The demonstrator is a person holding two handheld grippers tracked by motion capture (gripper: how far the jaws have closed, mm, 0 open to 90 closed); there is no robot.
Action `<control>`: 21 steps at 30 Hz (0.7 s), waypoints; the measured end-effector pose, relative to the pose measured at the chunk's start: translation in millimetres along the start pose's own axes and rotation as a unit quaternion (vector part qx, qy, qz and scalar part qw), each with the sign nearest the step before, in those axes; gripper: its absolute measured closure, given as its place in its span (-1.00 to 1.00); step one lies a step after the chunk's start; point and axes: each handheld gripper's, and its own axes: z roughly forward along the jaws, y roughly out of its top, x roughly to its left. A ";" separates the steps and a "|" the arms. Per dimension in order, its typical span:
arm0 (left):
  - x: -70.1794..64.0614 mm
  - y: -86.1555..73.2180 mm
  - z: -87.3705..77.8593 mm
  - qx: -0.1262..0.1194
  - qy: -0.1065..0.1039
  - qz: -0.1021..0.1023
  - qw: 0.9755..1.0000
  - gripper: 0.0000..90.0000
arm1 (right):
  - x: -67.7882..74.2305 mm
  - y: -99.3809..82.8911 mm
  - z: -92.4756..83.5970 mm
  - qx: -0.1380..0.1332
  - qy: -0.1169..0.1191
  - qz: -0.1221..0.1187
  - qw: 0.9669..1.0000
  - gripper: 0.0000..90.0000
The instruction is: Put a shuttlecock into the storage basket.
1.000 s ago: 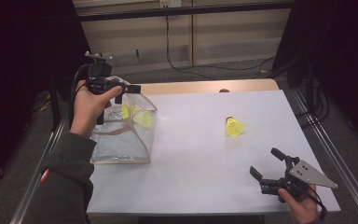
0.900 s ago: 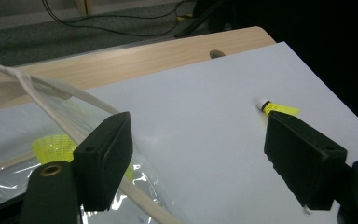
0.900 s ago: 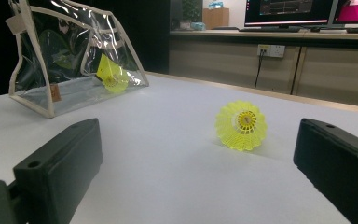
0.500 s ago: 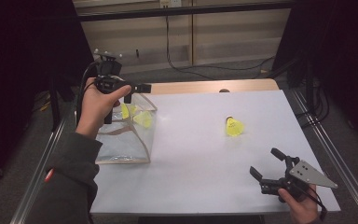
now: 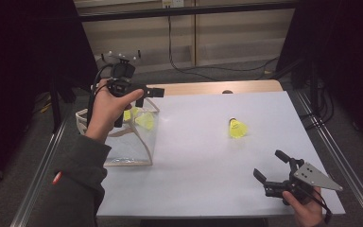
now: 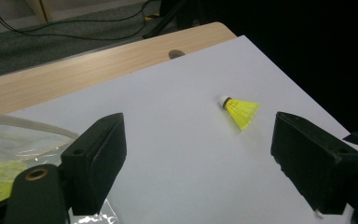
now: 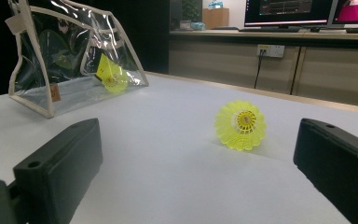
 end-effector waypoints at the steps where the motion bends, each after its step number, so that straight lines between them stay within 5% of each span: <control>1: -1.3 -0.3 1.2 -0.001 -0.003 0.001 1.000 -0.60 | 0.1 0.0 0.1 0.000 0.000 0.000 1.000 -0.97; 21: -15.2 -7.8 24.9 0.007 -0.020 0.019 1.000 -0.65 | 0.1 0.0 -0.4 0.000 -0.002 -0.001 1.000 -0.97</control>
